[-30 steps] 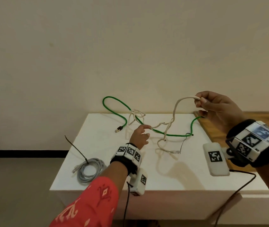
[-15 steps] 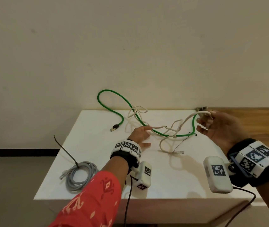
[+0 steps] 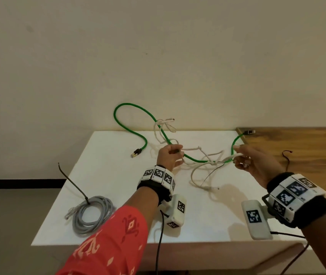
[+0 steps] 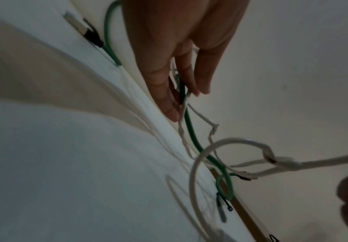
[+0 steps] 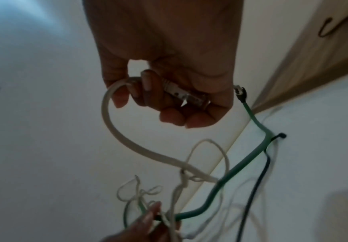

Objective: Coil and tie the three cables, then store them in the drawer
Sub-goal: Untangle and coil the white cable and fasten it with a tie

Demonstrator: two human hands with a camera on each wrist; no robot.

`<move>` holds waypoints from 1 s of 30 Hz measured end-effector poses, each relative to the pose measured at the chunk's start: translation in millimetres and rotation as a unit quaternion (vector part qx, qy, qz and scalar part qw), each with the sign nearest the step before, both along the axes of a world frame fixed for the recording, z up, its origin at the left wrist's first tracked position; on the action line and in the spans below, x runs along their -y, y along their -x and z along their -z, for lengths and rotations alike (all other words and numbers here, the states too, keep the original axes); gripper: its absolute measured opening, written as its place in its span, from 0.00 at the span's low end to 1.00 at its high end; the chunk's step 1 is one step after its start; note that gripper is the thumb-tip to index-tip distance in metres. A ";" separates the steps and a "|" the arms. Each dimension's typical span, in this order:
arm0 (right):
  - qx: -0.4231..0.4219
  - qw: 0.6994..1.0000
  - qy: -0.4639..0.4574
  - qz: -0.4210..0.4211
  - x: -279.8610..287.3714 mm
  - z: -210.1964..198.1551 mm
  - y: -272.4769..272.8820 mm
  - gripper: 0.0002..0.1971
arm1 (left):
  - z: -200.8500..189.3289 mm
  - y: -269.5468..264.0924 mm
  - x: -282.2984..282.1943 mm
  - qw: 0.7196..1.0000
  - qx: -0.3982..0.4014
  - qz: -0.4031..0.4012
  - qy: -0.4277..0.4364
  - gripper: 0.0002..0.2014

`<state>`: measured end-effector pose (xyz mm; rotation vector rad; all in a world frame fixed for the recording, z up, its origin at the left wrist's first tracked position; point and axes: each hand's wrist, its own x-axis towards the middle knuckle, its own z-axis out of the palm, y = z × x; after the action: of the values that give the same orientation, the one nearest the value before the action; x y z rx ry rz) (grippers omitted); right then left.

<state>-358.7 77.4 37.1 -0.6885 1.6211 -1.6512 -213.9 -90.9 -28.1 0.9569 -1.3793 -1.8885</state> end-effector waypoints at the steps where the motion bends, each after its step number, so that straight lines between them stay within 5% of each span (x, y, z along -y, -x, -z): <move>1: -0.040 0.999 -0.023 -0.006 1.9 3.4 0.7 0.13 | -2.0 -0.9 1.7 1.000 -0.004 -0.018 0.013 0.10; 8: -0.288 0.940 -0.165 -0.073 6.3 28.3 1.6 0.03 | -20.3 -3.0 10.0 0.989 -0.052 -0.137 0.031 0.17; 11: -0.359 0.899 -0.234 -0.087 8.9 34.3 -0.4 0.09 | -26.2 -1.5 5.6 0.989 -0.072 -0.129 0.026 0.08; 14: -0.406 0.855 -0.306 -0.102 12.6 41.0 -4.0 0.14 | -27.4 3.3 2.2 0.988 -0.074 -0.128 0.053 0.17; 25: -0.450 0.791 -0.364 -0.199 29.8 45.2 -9.9 0.28 | -34.1 4.0 8.1 0.967 -0.180 -0.181 -0.014 0.20; 30: -0.442 0.790 -0.333 -0.265 35.4 40.0 -14.7 0.22 | -27.5 -6.4 15.0 0.961 -0.184 -0.207 -0.016 0.22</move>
<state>-344.0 42.0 -2.9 -1.4650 2.1512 -0.2270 -207.4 -105.9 -0.7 0.7843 -0.8565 -1.6643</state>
